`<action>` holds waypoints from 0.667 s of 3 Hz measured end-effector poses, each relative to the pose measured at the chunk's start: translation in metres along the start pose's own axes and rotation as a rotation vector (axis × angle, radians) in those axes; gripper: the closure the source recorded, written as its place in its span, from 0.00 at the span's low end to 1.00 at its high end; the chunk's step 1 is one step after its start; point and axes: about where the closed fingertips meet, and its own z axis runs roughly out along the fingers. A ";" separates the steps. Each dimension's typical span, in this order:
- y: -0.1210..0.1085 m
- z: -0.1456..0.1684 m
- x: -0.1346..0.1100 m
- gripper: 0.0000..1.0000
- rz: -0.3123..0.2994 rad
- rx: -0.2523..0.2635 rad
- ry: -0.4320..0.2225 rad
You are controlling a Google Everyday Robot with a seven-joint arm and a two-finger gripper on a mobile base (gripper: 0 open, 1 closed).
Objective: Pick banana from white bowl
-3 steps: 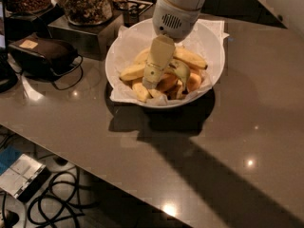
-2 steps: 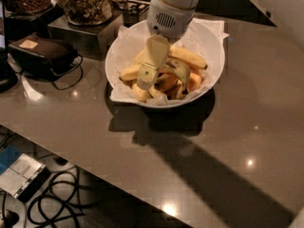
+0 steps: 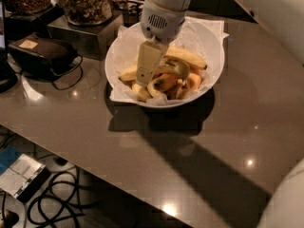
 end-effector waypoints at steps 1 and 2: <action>-0.004 0.008 -0.003 0.21 -0.001 -0.003 0.017; -0.007 0.006 -0.006 0.20 -0.004 0.005 0.016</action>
Offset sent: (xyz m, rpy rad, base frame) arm -0.0022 -0.0063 -0.0036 -0.0631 0.0520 0.0193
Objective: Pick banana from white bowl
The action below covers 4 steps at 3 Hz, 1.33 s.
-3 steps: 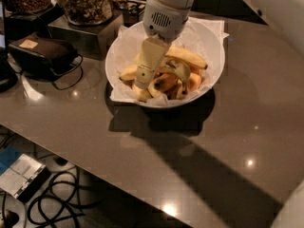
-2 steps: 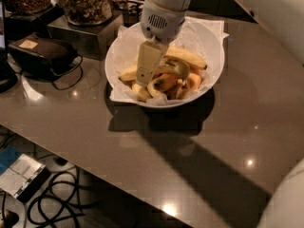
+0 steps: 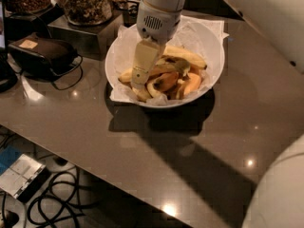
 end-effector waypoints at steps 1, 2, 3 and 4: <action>-0.002 -0.002 0.001 0.21 0.003 0.008 0.000; -0.007 -0.017 0.005 0.19 0.019 0.052 -0.018; -0.009 -0.040 0.009 0.20 0.026 0.106 -0.047; -0.010 -0.048 0.009 0.18 0.028 0.138 -0.048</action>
Offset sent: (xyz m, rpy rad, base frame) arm -0.0043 -0.0336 0.0306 -0.0419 -0.0447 -0.0526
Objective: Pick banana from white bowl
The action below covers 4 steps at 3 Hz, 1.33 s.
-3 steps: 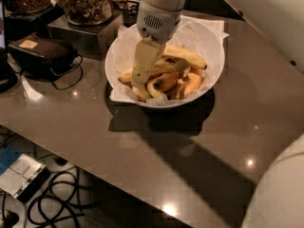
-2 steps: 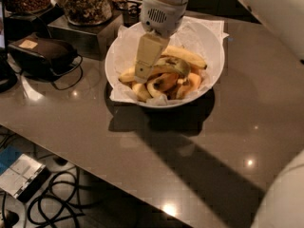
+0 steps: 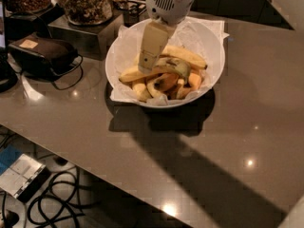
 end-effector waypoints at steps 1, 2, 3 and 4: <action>0.006 0.001 0.001 0.21 -0.004 -0.007 0.002; 0.006 0.001 0.001 0.26 -0.004 -0.007 0.002; 0.004 -0.001 0.001 0.28 0.003 0.000 0.004; -0.001 0.001 0.002 0.26 0.012 0.009 0.016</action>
Offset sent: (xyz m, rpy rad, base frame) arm -0.0216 -0.0102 -0.0005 -0.0303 0.0546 -0.0054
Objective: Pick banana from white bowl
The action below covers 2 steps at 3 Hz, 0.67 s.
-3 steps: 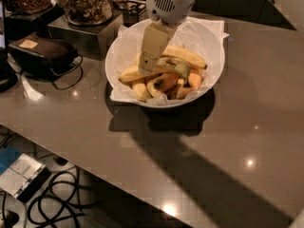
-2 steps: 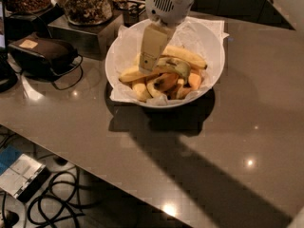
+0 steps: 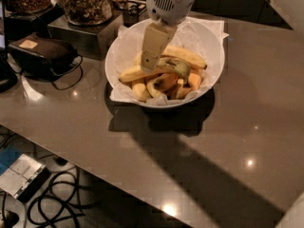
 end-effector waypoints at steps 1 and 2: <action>-0.007 0.012 0.004 0.27 0.018 -0.008 0.026; -0.012 0.023 0.009 0.31 0.035 -0.023 0.047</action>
Offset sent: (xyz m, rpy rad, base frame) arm 0.0021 -0.0214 -0.0402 -0.0801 0.1330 -0.0430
